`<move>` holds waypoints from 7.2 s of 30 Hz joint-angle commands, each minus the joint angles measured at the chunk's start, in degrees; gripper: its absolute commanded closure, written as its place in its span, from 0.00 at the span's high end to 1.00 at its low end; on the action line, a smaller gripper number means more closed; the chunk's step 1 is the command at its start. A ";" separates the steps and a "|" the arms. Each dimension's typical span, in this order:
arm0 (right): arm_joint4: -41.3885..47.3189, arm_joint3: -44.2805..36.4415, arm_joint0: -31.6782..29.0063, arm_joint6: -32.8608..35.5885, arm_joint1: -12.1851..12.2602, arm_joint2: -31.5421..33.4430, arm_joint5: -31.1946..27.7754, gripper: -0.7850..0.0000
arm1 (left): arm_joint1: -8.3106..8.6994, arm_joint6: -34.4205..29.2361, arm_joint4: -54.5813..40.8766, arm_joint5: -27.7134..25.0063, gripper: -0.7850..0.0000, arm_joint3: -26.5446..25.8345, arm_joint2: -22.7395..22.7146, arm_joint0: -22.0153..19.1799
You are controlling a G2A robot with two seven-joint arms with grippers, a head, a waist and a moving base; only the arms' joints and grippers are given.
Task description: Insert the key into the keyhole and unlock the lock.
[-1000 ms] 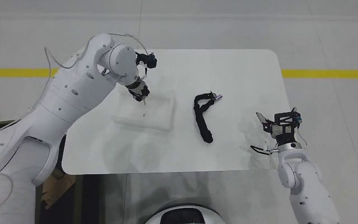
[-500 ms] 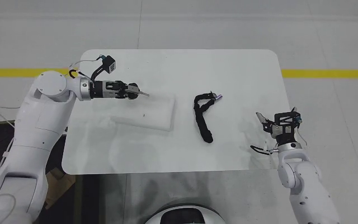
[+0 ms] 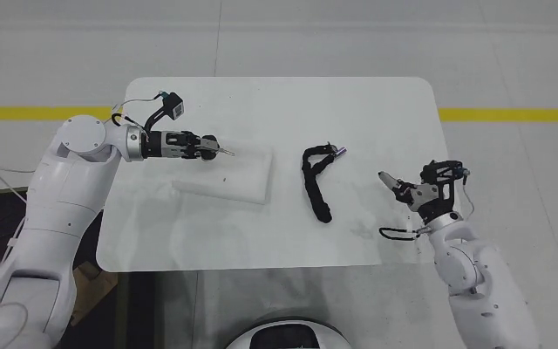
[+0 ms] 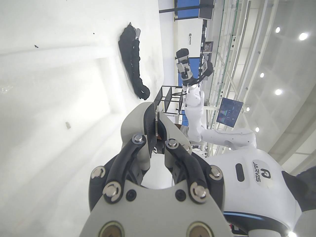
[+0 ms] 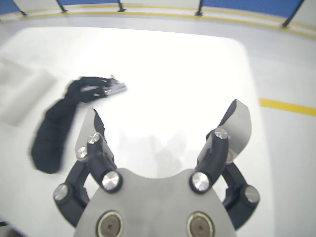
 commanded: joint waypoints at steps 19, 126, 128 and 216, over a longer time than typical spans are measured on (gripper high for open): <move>20.91 1.03 13.17 22.77 -0.91 -8.54 17.02 1.00 | 0.00 0.00 0.00 0.00 0.00 0.00 0.00 0.00; 67.43 18.58 57.55 33.40 15.28 -39.48 37.59 0.00 | 0.00 0.00 0.00 0.00 0.00 0.00 0.00 0.00; 71.02 17.88 54.83 33.29 16.14 -36.73 34.00 0.00 | 0.00 0.00 0.00 0.00 0.00 0.00 0.00 0.00; -7.72 13.35 34.34 48.00 -4.93 -43.89 24.07 0.10 | 0.00 0.00 0.00 0.00 0.00 0.00 0.00 0.00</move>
